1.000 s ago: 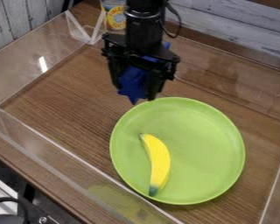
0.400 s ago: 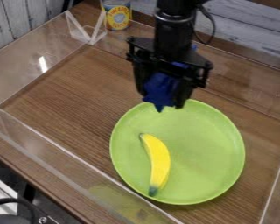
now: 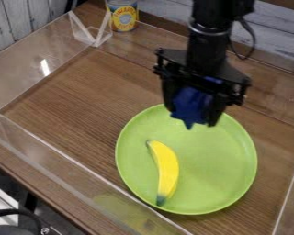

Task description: Put the blue object in the green plate

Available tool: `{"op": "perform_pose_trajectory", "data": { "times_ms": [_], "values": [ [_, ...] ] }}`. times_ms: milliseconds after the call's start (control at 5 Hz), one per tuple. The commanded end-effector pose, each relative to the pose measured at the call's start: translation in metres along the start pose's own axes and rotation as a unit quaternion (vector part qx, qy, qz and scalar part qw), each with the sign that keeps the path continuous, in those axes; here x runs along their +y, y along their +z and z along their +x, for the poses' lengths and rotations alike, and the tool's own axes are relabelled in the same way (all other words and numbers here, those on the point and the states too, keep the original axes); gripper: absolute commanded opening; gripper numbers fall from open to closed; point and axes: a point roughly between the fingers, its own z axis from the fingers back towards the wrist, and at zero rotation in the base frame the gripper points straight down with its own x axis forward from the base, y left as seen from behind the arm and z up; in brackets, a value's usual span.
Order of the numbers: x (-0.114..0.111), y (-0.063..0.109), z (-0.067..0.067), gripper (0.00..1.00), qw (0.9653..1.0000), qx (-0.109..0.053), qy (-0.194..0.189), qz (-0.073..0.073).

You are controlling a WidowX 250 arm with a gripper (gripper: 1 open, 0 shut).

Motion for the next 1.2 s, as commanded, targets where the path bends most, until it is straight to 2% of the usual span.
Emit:
{"op": "perform_pose_trajectory", "data": {
  "times_ms": [0, 400, 1000],
  "values": [
    [-0.017, 0.016, 0.009, 0.0, 0.9992, -0.039, 0.001, -0.011],
    [-0.032, 0.009, 0.018, 0.0, 0.9989, -0.044, 0.002, -0.012],
    [-0.043, -0.01, 0.035, 0.0, 0.9984, -0.051, 0.011, -0.021]
  ]
}}
